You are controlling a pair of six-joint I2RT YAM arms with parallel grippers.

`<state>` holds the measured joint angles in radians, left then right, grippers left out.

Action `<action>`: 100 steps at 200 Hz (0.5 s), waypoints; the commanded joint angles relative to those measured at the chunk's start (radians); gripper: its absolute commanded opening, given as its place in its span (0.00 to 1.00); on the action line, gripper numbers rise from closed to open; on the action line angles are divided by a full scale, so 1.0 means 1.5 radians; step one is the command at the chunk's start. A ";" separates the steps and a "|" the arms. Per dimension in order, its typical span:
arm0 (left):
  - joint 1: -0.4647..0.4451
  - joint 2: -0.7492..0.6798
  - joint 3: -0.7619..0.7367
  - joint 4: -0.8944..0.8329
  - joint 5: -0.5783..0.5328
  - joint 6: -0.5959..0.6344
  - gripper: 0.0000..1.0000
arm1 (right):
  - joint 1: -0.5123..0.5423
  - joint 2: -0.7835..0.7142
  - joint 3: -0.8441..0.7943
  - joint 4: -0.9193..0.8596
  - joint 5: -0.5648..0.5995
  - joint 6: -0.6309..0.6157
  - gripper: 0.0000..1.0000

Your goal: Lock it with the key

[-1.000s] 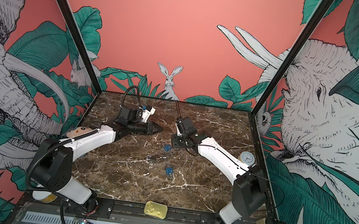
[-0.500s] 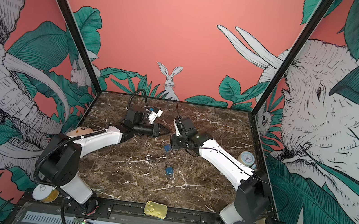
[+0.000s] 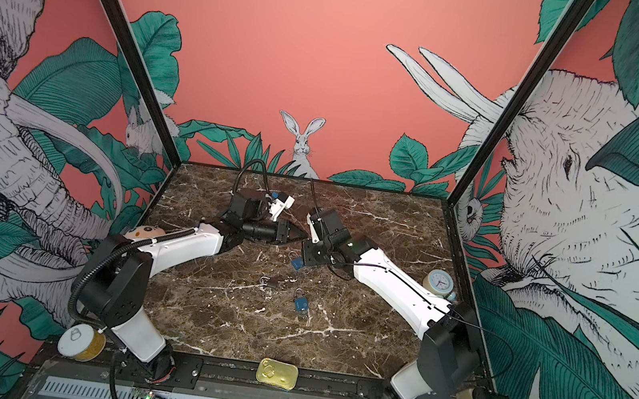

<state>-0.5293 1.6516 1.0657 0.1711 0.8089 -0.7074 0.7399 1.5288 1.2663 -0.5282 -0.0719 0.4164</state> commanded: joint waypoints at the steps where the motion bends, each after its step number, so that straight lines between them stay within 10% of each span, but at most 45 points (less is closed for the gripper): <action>1: -0.007 0.001 0.018 0.016 0.009 -0.001 0.29 | 0.006 -0.019 0.005 0.027 -0.004 0.001 0.22; 100: -0.013 0.003 0.017 0.012 0.011 0.002 0.23 | 0.008 -0.021 0.008 0.036 -0.001 0.004 0.23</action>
<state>-0.5426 1.6577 1.0657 0.1711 0.8089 -0.7094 0.7425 1.5288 1.2663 -0.5125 -0.0719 0.4179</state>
